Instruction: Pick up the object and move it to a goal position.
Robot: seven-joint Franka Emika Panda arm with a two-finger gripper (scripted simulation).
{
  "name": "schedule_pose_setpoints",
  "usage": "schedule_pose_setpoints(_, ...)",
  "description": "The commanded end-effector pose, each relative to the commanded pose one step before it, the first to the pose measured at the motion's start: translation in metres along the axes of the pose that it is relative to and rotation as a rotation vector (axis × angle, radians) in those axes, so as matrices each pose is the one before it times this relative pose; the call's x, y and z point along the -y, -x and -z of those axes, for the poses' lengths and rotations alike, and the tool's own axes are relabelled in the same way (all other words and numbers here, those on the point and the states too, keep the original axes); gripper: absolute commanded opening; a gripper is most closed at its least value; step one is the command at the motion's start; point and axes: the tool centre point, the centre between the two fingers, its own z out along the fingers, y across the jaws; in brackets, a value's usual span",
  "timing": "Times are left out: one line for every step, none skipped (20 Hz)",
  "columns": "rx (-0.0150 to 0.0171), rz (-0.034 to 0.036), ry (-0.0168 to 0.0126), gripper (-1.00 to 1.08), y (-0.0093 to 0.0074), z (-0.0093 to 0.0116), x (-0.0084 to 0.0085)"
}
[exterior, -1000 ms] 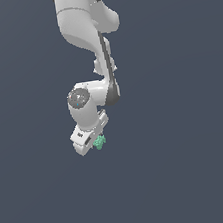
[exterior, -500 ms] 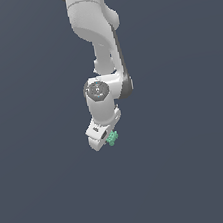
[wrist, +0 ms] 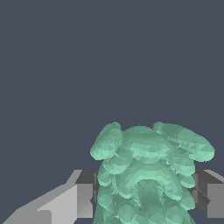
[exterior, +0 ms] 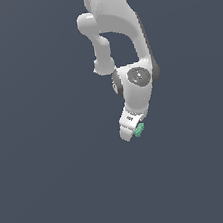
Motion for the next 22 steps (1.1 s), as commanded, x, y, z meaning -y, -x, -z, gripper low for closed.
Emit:
schedule_pose_setpoints(0.00008,-0.00081,0.00022,-1.00,-0.02438,0.00592,0.02190)
schedule_pose_setpoints(0.00000,0.00000,0.00000,-1.00,-0.00973,0.00228,0.00833)
schedule_pose_setpoints(0.00000,0.00000,0.00000,-1.00,-0.00959,0.00224,0.00816)
schedule_pose_setpoints(0.00000,0.00000,0.00000,-1.00,-0.00906,0.00211,0.00767)
schedule_pose_setpoints(0.00000,0.00000,0.00000,-1.00,-0.00853,0.00198,0.00716)
schedule_pose_setpoints(-0.00008,-0.00022,-0.00043,-1.00,-0.00794,0.00172,0.00648)
schedule_pose_setpoints(0.00000,0.00000,0.00000,-1.00,-0.00754,0.00171,0.00608)
schedule_pose_setpoints(0.00000,0.00000,0.00000,-1.00,-0.00702,0.00157,0.00553)
schedule_pose_setpoints(0.00000,0.00000,0.00000,-1.00,-0.00647,0.00144,0.00500)
schedule_pose_setpoints(0.00000,0.00000,0.00000,-1.00,-0.00586,0.00129,0.00449)
schedule_pose_setpoints(0.00000,0.00000,0.00000,-1.00,-0.00521,0.00115,0.00397)
schedule_pose_setpoints(-0.00023,-0.00017,-0.00040,-1.00,-0.00446,0.00098,0.00330)
schedule_pose_setpoints(0.00000,0.00000,0.00000,-1.00,-0.00385,0.00084,0.00288)
schedule_pose_setpoints(0.00000,0.00000,0.00000,-1.00,-0.00316,0.00068,0.00231)
schedule_pose_setpoints(0.00000,0.00000,0.00000,-1.00,-0.00245,0.00052,0.00174)
schedule_pose_setpoints(0.00000,0.00000,0.00000,-1.00,-0.00175,0.00036,0.00115)
schedule_pose_setpoints(0.00000,0.00000,0.00000,-1.00,-0.00104,0.00019,0.00055)
schedule_pose_setpoints(0.00000,0.00000,0.00000,-1.00,-0.00033,0.00003,-0.00005)
schedule_pose_setpoints(0.00000,0.00000,0.00000,-1.00,0.00039,-0.00013,-0.00063)
schedule_pose_setpoints(0.00000,0.00000,0.00000,-1.00,0.00103,-0.00027,-0.00114)
schedule_pose_setpoints(0.00000,0.00000,0.00000,-1.00,0.00086,-0.00022,-0.00086)
schedule_pose_setpoints(0.00000,0.00000,0.00000,-1.00,0.00032,-0.00008,-0.00031)
